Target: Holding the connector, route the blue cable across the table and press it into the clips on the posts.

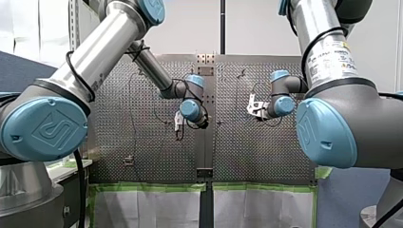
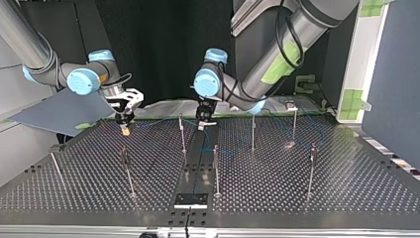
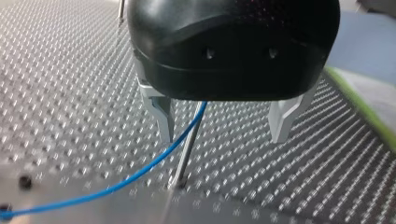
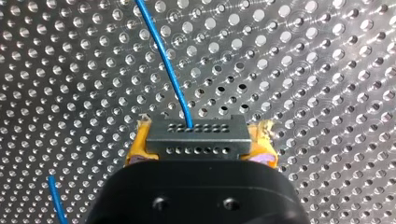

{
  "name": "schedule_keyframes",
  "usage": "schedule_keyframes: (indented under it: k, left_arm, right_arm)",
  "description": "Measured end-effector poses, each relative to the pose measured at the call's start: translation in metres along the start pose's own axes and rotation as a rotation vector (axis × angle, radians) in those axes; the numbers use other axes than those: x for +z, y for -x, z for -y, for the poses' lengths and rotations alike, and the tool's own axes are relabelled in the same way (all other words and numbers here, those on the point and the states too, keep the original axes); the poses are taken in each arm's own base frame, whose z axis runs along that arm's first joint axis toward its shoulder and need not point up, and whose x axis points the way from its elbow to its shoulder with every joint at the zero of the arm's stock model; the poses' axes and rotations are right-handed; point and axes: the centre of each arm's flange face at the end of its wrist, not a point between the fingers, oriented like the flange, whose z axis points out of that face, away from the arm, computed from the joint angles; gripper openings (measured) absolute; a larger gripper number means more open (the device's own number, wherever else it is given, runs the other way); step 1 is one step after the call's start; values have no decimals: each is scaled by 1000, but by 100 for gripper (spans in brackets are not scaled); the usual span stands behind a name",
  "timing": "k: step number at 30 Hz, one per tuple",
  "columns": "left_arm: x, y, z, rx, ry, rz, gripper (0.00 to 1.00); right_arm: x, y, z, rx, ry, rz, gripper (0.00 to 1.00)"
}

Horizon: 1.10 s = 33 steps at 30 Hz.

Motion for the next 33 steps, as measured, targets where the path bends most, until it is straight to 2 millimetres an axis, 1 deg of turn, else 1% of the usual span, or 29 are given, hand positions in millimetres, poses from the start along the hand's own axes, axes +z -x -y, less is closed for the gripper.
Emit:
schedule_keyframes:
  k: [7,9,13,17,21,28,33]
  left_arm:
    - [-36,0,15,46,-16,-53,100]
    - [-42,-1,19,53,-19,-65,100]
    - [-51,-3,34,46,-26,-54,100]
    - [-55,1,51,13,-30,-15,100]
    - [-54,4,71,-25,-35,26,100]
    - [-52,4,112,-82,-57,92,100]
    - [-57,5,141,-92,-96,108,100]
  right_arm:
    - [0,0,-1,-1,0,1,0]
    - [0,0,-1,-1,-1,1,0]
    - [0,0,-3,-1,-3,1,0]
    - [0,-1,-5,-1,-2,1,0]
    - [0,-1,-7,-2,-5,2,0]
    - [0,-3,-15,-4,-7,1,0]
    - [-1,-4,-22,-7,-14,1,0]
